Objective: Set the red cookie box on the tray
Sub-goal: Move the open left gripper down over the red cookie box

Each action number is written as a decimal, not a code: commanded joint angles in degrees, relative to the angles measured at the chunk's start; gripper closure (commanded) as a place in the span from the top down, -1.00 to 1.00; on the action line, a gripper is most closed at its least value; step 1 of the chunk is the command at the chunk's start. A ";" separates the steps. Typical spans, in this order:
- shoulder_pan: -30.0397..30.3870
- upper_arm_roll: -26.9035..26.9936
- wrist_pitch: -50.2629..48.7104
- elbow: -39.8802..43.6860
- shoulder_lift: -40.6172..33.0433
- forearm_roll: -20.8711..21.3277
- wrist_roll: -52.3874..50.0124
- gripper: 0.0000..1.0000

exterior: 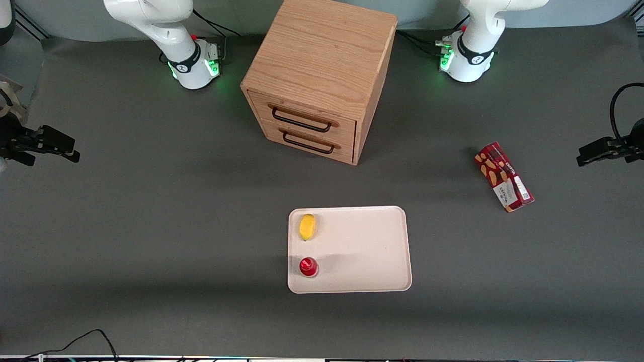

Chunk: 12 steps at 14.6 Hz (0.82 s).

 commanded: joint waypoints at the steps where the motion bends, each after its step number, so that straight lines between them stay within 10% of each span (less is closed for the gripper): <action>1: -0.26 -0.19 -1.71 0.83 0.16 -0.38 0.90 1.00; 7: -0.62 -0.64 -0.23 -3.54 -0.54 0.23 -0.15 1.00; 12: 0.26 -0.29 24.33 -31.55 -8.62 0.32 -1.73 1.00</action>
